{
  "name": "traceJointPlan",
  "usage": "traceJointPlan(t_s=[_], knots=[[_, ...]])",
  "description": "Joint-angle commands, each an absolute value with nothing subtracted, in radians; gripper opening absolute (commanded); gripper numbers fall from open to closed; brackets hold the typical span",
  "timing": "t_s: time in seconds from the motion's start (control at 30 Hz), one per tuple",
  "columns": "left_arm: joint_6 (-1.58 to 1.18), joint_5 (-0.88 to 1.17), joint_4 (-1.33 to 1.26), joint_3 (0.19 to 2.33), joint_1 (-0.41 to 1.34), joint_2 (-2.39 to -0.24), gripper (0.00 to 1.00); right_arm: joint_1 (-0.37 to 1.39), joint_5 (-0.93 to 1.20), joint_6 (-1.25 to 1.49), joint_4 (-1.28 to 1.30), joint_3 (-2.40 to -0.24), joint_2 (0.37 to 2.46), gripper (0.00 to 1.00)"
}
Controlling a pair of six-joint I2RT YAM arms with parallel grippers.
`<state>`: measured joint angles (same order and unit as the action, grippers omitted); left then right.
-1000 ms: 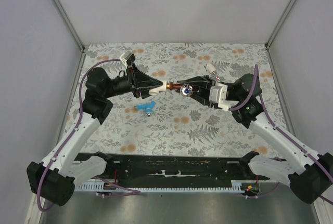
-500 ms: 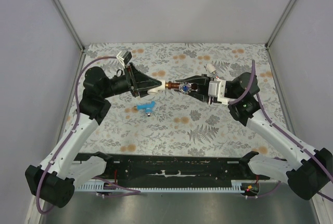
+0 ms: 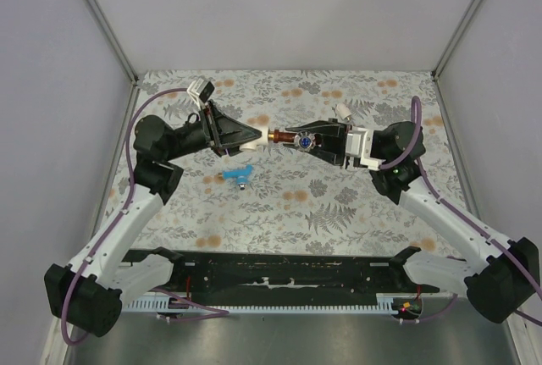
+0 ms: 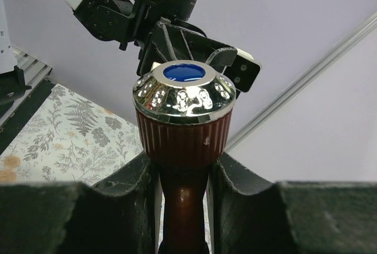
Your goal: Install the water faucets
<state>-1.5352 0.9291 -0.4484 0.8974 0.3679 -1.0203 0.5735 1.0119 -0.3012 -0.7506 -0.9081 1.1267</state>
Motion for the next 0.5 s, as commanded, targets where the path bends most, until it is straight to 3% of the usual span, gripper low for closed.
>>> traceJointPlan(t_s=[0.0, 0.23, 0.47], knots=[[-1.448, 0.985, -0.372, 0.975, 0.393, -1.002, 0.02, 0.595, 1.052, -0.321, -0.627, -0.940, 1.132, 0.00], [-1.341, 1.000, -0.253, 1.017, 0.393, -0.997, 0.02, 0.595, 1.068, -0.362, -0.528, -0.966, 1.120, 0.00], [-1.348, 0.979, -0.284, 1.008, 0.397, -0.989, 0.02, 0.595, 1.065, -0.287, -0.633, -0.948, 1.147, 0.00]])
